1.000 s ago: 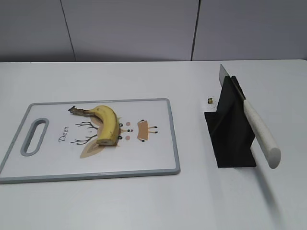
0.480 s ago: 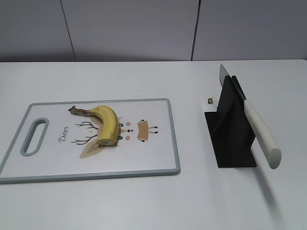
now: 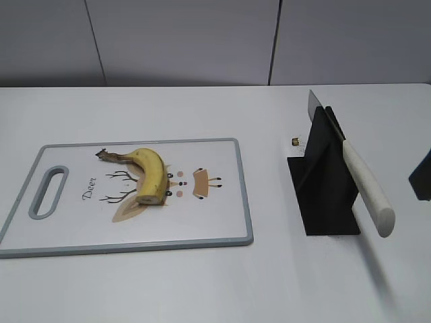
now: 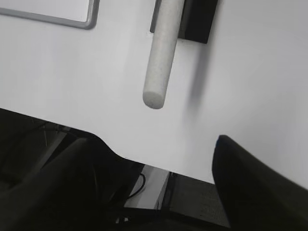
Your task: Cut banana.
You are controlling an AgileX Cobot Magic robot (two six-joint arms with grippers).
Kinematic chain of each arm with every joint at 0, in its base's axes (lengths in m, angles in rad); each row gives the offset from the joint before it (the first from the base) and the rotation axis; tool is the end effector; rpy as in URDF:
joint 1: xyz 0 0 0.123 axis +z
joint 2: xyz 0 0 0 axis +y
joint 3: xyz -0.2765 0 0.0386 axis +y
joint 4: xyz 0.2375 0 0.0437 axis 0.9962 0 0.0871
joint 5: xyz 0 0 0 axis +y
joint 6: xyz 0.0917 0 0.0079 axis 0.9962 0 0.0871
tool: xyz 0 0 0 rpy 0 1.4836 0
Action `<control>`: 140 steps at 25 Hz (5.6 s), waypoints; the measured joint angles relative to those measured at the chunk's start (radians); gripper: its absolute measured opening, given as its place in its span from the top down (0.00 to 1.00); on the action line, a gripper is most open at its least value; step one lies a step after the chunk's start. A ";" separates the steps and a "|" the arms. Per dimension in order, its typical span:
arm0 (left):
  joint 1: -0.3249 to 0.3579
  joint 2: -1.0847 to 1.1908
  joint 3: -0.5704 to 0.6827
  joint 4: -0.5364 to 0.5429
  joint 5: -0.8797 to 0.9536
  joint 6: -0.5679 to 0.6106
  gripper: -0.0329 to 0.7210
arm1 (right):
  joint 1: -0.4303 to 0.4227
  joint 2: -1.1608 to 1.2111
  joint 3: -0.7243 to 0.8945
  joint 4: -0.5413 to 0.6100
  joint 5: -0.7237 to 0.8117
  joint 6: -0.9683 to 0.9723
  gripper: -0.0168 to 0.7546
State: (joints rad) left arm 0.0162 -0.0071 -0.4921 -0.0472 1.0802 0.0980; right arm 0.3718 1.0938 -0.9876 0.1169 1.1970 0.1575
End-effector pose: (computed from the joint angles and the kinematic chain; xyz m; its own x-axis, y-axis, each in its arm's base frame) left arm -0.0082 -0.0040 0.2680 -0.4706 0.0680 -0.8797 0.0562 0.9973 0.0470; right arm 0.1641 0.0747 0.3189 -0.9343 -0.1520 -0.3223 -0.2149 0.9619 0.1693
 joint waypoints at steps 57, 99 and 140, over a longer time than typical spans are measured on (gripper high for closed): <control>0.000 0.000 0.000 0.000 0.000 0.000 0.19 | 0.001 0.562 -0.093 -0.029 -0.122 0.116 0.77; 0.000 0.000 0.000 0.000 0.000 0.000 0.24 | 0.001 0.424 -0.353 -0.084 0.019 0.114 0.77; -0.192 1.327 -0.737 -0.466 0.077 1.104 0.16 | 0.172 0.775 -0.611 0.045 0.016 -1.234 0.77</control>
State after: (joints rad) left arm -0.1761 1.3195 -1.2296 -0.5134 1.1577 1.2015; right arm 0.5439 1.8685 -1.5987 0.1623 1.2132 -1.0761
